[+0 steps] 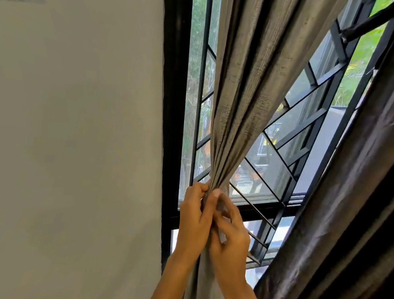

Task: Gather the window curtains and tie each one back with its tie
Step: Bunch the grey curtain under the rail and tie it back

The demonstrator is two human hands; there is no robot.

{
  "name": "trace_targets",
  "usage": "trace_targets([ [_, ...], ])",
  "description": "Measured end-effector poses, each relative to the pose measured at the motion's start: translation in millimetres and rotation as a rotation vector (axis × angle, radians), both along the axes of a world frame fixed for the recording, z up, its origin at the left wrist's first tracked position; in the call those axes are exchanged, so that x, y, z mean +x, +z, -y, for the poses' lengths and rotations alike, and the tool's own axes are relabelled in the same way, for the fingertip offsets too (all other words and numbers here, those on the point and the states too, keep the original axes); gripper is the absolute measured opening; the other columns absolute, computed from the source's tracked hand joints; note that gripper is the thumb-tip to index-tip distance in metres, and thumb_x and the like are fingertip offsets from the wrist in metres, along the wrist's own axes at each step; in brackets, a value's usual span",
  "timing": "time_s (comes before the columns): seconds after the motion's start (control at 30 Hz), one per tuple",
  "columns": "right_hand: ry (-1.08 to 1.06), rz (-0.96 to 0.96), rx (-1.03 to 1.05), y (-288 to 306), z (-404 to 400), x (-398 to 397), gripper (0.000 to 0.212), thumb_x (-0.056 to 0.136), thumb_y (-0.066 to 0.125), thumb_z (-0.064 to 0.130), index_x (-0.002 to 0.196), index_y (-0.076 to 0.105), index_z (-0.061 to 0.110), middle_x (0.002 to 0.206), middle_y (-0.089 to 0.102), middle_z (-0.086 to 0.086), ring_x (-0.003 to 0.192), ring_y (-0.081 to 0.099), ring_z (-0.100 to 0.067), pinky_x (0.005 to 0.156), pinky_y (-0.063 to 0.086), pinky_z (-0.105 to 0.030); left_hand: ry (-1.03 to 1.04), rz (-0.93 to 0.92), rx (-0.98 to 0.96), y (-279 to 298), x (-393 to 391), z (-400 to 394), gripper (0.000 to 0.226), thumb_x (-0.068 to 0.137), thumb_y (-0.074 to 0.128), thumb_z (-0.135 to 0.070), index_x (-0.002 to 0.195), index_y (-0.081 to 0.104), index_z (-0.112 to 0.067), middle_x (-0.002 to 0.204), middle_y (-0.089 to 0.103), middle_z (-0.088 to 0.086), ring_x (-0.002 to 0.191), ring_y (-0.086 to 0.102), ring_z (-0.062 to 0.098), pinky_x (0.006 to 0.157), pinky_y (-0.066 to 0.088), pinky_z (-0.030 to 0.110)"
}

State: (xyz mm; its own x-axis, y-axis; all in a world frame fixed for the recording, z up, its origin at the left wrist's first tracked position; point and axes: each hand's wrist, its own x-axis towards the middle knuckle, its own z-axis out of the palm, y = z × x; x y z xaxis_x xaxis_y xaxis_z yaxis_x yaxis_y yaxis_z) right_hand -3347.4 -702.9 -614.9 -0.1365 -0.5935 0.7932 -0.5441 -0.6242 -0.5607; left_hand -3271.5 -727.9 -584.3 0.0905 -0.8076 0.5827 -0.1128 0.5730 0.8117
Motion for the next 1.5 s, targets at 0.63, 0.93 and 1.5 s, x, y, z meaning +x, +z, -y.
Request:
trace_targets([
  [0.63,-0.128,0.078,0.058,8,5,-9,0.040,0.082,0.064,-0.009,0.120,0.063,0.004,0.112,0.062,-0.008,0.100,0.062,-0.023,0.087,0.046,-0.014,-0.060,-0.022,0.034,11,12,6,0.012,0.087,0.060,-0.027,0.083,0.052,-0.019,0.070,0.064,-0.013,0.062,0.061,0.003,0.056,0.048,0.017],
  [0.93,0.068,0.187,0.129,9,-5,9,0.030,0.094,0.051,-0.005,0.118,0.060,0.011,0.107,0.063,0.025,0.099,0.064,-0.004,0.079,0.046,-0.005,0.002,-0.058,0.050,15,1,-6,0.017,0.089,0.062,-0.018,0.080,0.048,-0.018,0.062,0.054,-0.011,0.054,0.053,0.004,0.054,0.044,0.016],
  [1.5,-0.059,0.228,0.169,21,25,-46,0.026,0.090,0.065,0.014,0.108,0.058,0.031,0.105,0.064,0.015,0.101,0.059,0.001,0.085,0.046,-0.013,0.189,0.017,0.005,18,4,8,0.028,0.089,0.063,-0.024,0.075,0.039,-0.025,0.066,0.049,0.005,0.059,0.051,0.019,0.052,0.046,0.028],
])
